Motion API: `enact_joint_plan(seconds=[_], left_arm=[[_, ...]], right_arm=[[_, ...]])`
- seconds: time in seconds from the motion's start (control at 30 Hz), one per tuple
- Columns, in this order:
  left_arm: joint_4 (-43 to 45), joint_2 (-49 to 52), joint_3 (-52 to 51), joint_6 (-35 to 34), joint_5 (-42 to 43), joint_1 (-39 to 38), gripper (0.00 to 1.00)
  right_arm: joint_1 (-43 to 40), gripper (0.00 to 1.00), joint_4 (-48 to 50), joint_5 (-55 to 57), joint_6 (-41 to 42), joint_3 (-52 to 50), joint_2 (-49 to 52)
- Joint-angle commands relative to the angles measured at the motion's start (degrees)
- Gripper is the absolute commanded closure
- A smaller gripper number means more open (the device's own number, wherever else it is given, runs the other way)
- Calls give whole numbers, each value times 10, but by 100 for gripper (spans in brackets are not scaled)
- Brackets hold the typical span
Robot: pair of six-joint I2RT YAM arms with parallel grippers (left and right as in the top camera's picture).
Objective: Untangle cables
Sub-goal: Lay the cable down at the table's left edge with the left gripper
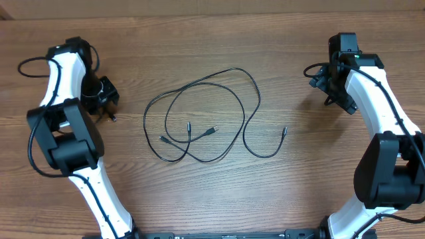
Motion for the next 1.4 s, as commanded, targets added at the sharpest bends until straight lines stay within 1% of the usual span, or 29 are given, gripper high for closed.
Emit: enact_joint_plan(seconds=[0.0,0.2,0.27,0.33,0.43,0.53,0.77,1.0,1.27,1.37], left_arm=[[0,33,-3,19,-22,2,48],[-1,37,-3,54,-19,2,47],[-1,37,-3,56,-19,2,58],[0,37,-3,58,-20,2,66],[0,37,-3,58,-20,1,74],[10,37,-3,58,-43,1,81],[50,37,-3,52,-64,25,79],[52,37,-3,47,-64,73,81],[57,37,-3,47,-58,130,84],[61,37,-3,47,-34,145,83]], right_arm=[[0,0,4,6,4,-1,-5],[0,0,3,6,4,-1,-5],[0,0,4,6,4,-1,-5],[0,0,4,6,4,-1,-5],[0,0,4,6,4,-1,-5],[0,0,4,6,4,-1,-5],[0,0,4,6,4,-1,-5],[0,0,4,6,4,-1,-5],[0,0,4,6,4,-1,-5],[0,0,3,6,4,-1,-5]])
